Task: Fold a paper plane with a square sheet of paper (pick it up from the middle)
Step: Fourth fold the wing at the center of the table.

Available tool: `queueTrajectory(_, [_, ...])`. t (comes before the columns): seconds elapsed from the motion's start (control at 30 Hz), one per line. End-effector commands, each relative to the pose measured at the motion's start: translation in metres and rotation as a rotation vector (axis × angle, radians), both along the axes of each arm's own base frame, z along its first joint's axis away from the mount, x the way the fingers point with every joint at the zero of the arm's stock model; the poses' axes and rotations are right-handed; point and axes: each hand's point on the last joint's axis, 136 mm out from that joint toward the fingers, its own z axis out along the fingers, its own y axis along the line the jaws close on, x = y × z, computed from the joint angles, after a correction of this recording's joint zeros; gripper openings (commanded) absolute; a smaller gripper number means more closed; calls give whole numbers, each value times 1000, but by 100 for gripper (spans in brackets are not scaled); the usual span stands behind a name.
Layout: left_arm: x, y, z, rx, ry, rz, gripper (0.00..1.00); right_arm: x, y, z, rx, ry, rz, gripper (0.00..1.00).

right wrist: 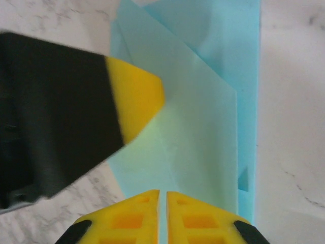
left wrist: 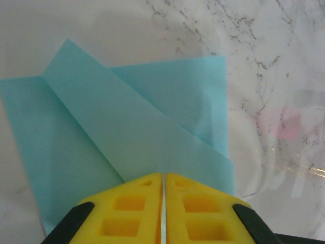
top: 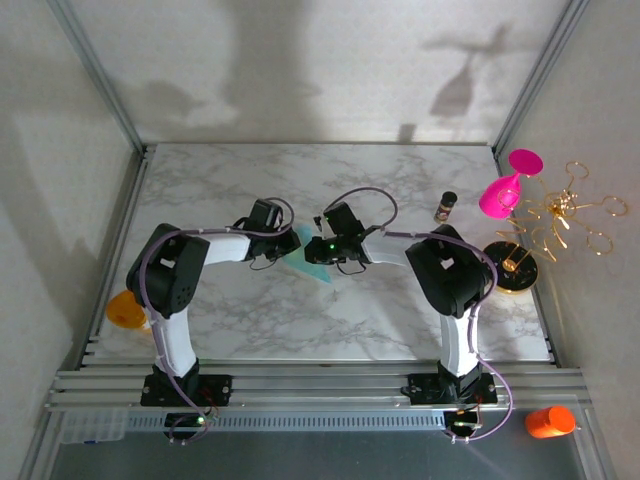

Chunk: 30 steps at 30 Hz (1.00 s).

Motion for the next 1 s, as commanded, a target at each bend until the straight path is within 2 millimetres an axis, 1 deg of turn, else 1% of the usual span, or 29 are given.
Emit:
queueTrajectory(0.0, [-6,6,-19,93,51,-7,10,-7,-3,-12,-37,33,26,12])
queueTrajectory(0.27, [-10,20,-35,189,119,40,10,-27,-18,-26,-65,72,45,9])
queueTrajectory(0.5, [-17,36,-51,267,172,88,11,-52,-32,-25,-73,99,88,9])
queueTrajectory(0.67, [-17,34,-52,257,175,85,11,-72,-47,-27,-97,128,98,9])
queueTrajectory(0.83, [-15,29,-47,241,164,71,12,-93,-68,-31,-130,163,77,9])
queueTrajectory(0.9, [-13,23,-43,218,152,55,12,-93,-75,-30,-122,153,59,9])
queueTrajectory(0.97, [-10,17,-36,193,138,42,13,-86,-73,-23,-92,128,48,9])
